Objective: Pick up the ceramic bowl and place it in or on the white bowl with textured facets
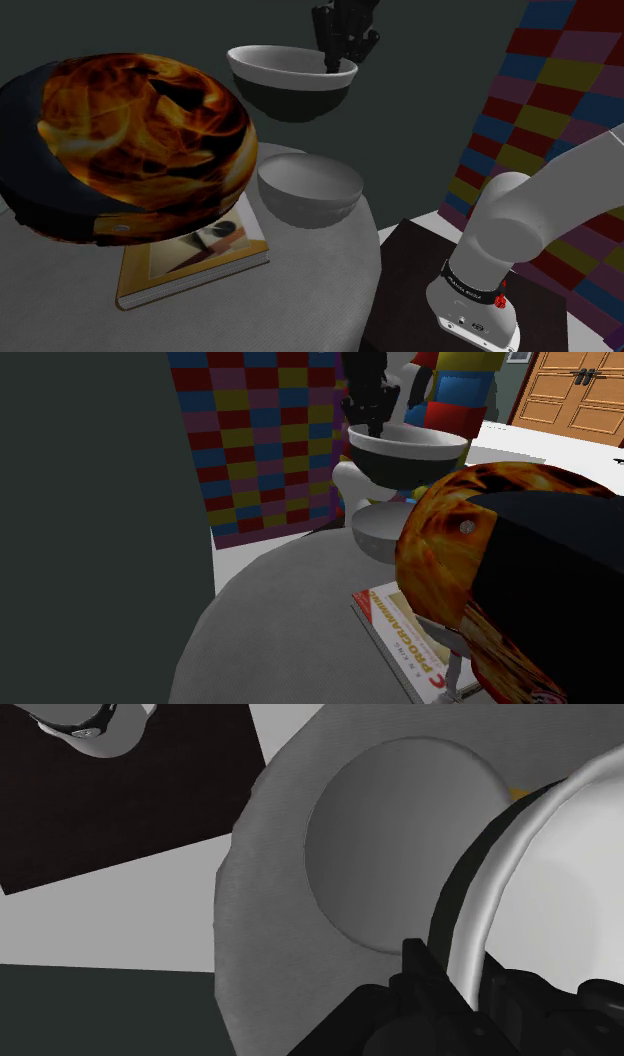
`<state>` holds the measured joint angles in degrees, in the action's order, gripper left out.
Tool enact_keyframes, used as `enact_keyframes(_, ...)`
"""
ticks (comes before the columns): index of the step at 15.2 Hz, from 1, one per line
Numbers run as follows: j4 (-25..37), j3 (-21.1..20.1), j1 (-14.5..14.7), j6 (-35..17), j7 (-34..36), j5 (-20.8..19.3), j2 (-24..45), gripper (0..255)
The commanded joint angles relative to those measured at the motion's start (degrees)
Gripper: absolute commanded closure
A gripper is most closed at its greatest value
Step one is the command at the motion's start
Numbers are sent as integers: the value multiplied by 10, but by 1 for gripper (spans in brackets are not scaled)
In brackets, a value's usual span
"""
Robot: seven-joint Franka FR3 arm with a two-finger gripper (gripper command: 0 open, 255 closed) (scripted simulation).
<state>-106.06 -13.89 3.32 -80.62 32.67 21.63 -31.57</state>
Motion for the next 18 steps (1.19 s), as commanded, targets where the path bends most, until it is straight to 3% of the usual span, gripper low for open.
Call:
enact_keyframes(1,-27,-2,7,9,8,10,-37,255)
enact_keyframes(18,-202,-18,17,-91,-19,30,-110,255)
